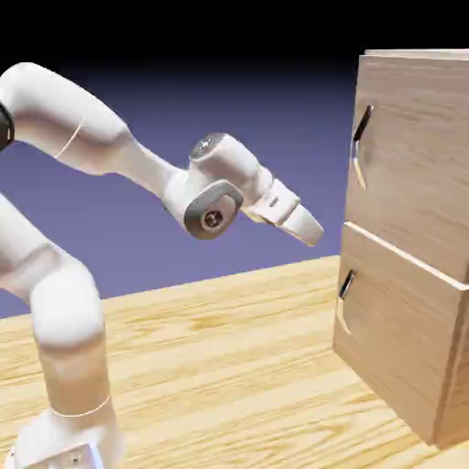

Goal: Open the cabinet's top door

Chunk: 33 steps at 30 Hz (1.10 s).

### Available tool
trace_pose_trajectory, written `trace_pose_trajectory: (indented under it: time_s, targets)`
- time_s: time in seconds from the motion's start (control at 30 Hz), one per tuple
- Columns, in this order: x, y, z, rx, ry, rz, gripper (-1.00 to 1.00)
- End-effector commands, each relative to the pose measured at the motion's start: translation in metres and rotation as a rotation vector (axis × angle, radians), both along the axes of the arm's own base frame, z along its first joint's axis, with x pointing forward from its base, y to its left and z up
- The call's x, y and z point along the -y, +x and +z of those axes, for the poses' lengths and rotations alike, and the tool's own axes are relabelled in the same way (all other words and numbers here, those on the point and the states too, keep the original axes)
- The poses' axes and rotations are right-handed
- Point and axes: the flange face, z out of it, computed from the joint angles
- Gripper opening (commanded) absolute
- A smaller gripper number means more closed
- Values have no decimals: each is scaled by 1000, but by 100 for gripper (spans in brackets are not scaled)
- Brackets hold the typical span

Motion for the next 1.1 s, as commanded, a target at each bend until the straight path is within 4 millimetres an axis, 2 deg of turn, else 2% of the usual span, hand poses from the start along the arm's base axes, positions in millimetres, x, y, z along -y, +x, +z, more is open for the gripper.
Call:
trace_pose_trajectory:
  time_s: [0.0,0.17,0.37,0.5,0.6,0.73,0.83,0.93,1.07]
  targets:
    - [5,4,-14,-43,31,-15,0]
    - [26,14,-89,-252,154,-101,0]
    - [51,7,-173,-466,234,-233,0]
    - [72,-6,-216,-566,250,-335,0]
    - [89,-16,-239,-612,244,-415,0]
    - [114,-28,-256,-626,217,-520,0]
    - [133,-33,-257,-600,185,-590,0]
    - [151,-33,-249,-543,147,-648,0]
    - [168,-25,-224,-419,90,-696,0]
